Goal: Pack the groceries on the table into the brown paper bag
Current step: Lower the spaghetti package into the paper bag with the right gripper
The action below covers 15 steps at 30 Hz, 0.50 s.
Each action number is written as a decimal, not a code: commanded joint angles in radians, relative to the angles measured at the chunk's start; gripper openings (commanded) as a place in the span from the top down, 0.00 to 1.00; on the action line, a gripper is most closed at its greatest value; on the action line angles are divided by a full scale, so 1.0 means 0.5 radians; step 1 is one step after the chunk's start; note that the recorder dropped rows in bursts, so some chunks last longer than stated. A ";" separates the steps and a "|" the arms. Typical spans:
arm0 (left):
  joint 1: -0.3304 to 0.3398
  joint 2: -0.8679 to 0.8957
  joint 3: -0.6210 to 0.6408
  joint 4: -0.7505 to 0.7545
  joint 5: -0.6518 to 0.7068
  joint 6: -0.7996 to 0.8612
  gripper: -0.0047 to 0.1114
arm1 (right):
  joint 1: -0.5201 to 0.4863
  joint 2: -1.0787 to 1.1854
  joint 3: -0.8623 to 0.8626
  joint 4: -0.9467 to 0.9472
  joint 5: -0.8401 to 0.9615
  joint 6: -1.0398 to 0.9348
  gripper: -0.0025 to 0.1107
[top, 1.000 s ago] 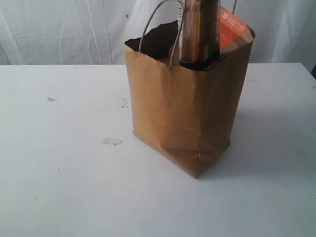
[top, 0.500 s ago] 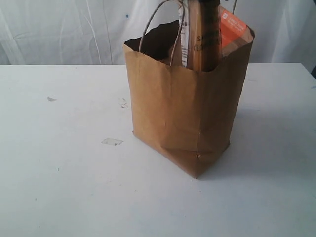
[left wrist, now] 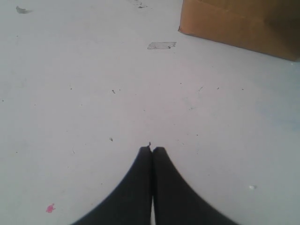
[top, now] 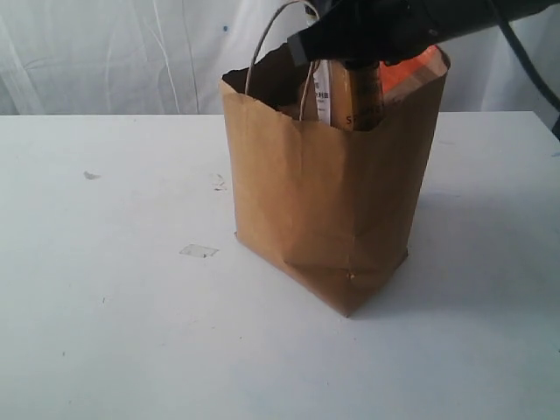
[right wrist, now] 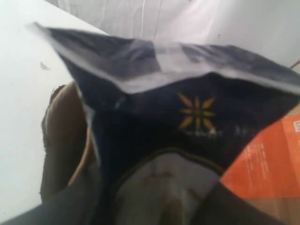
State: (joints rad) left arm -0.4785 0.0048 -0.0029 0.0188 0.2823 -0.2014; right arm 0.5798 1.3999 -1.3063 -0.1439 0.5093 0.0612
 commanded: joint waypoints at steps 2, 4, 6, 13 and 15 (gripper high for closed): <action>0.004 -0.010 0.006 -0.015 0.000 0.000 0.96 | 0.002 -0.025 0.109 -0.028 -0.143 -0.001 0.98; 0.004 -0.010 0.006 -0.015 0.000 0.000 0.96 | 0.002 -0.025 0.126 -0.028 -0.143 -0.001 0.98; 0.004 -0.010 0.006 -0.015 0.000 0.000 0.96 | 0.002 -0.025 0.141 -0.028 -0.131 -0.001 0.98; 0.004 -0.010 0.006 -0.015 0.000 0.000 0.96 | 0.002 -0.022 0.148 -0.028 0.029 -0.001 0.98; 0.004 -0.010 0.006 -0.015 0.000 0.000 0.96 | -0.003 -0.022 0.160 -0.028 0.067 -0.001 0.98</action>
State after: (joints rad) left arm -0.4785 0.0048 -0.0029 0.0188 0.2823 -0.2014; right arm 0.5798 1.3899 -1.2446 -0.1478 0.4619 0.0612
